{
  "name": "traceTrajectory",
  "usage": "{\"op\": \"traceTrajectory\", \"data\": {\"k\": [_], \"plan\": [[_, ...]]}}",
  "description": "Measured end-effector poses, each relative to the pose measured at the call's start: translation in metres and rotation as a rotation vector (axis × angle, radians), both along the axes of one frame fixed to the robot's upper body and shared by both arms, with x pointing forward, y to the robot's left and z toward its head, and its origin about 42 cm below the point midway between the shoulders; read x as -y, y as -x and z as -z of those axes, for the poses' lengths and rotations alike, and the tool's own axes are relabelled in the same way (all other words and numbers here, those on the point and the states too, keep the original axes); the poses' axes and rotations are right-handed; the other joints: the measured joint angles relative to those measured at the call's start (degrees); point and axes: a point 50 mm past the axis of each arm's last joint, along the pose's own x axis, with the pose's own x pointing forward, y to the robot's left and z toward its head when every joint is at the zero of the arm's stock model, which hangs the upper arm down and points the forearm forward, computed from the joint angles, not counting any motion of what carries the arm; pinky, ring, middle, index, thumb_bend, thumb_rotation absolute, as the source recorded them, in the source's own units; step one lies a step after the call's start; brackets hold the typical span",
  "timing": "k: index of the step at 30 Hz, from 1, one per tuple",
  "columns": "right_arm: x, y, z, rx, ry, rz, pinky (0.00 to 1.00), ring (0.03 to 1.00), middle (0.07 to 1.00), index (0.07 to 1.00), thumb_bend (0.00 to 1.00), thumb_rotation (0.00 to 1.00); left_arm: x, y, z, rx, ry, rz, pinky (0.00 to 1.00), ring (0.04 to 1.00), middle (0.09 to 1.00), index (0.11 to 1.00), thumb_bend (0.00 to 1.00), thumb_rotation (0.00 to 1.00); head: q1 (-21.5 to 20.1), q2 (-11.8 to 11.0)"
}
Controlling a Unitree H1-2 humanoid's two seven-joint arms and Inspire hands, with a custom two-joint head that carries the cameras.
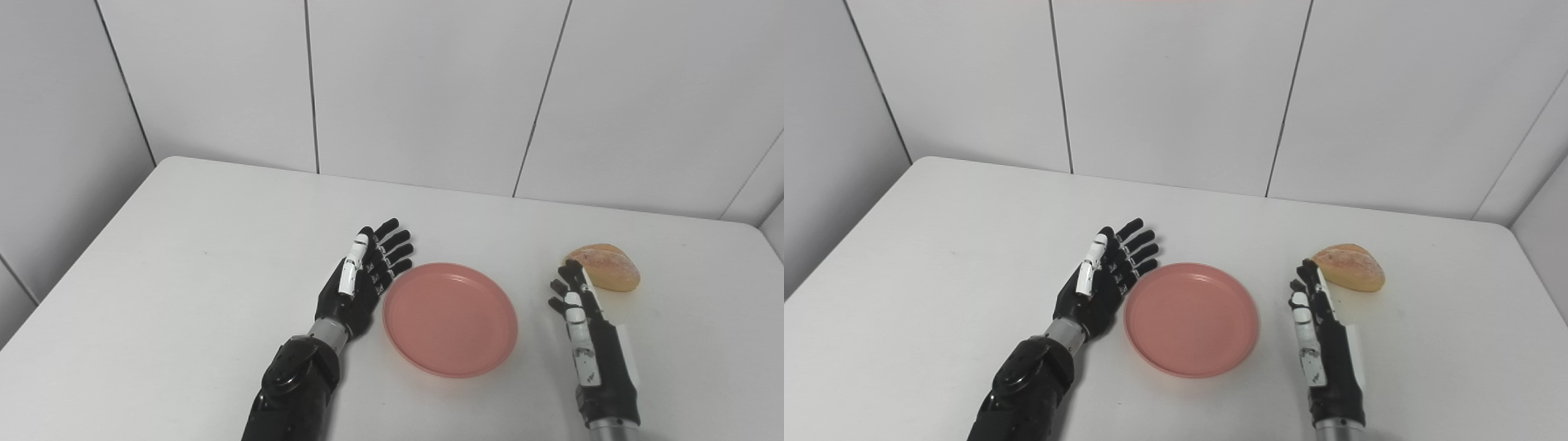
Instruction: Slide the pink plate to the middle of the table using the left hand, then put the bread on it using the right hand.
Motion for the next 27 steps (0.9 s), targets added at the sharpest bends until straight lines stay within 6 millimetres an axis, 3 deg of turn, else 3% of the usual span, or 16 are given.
{"op": "traceTrajectory", "data": {"k": [3, 12, 24, 25, 27], "plan": [[0.011, -0.001, -0.014, 0.041, 0.051, 0.030, 0.87, 0.915, 0.924, 0.926, 0.53, 0.93, 0.000, 0.000, 0.002, 0.004, 0.005, -0.005, 0.87, 0.861, 0.855, 0.843, 0.36, 1.00, -0.96, -0.17], [0.040, -0.012, -0.056, 0.138, 0.138, 0.111, 0.89, 0.921, 0.934, 0.931, 0.56, 0.87, 0.000, 0.000, 0.004, 0.007, 0.007, 0.000, 0.87, 0.860, 0.857, 0.850, 0.36, 1.00, -3.24, -0.79], [0.066, -0.025, -0.080, 0.158, 0.332, 0.220, 0.80, 0.862, 0.884, 0.897, 0.62, 0.87, -0.005, -0.001, 0.006, 0.014, 0.020, 0.016, 0.88, 0.867, 0.867, 0.853, 0.35, 1.00, -6.94, -1.41], [0.069, -0.026, -0.083, 0.159, 0.358, 0.231, 0.80, 0.863, 0.887, 0.895, 0.64, 0.85, -0.005, 0.000, 0.006, 0.014, 0.020, 0.016, 0.88, 0.866, 0.866, 0.851, 0.35, 1.00, -7.55, -1.41], [0.074, -0.030, -0.090, 0.163, 0.420, 0.241, 0.79, 0.849, 0.874, 0.889, 0.72, 0.73, -0.006, -0.001, 0.006, 0.014, 0.018, 0.016, 0.87, 0.865, 0.865, 0.852, 0.34, 1.00, -7.73, -1.41]]}}
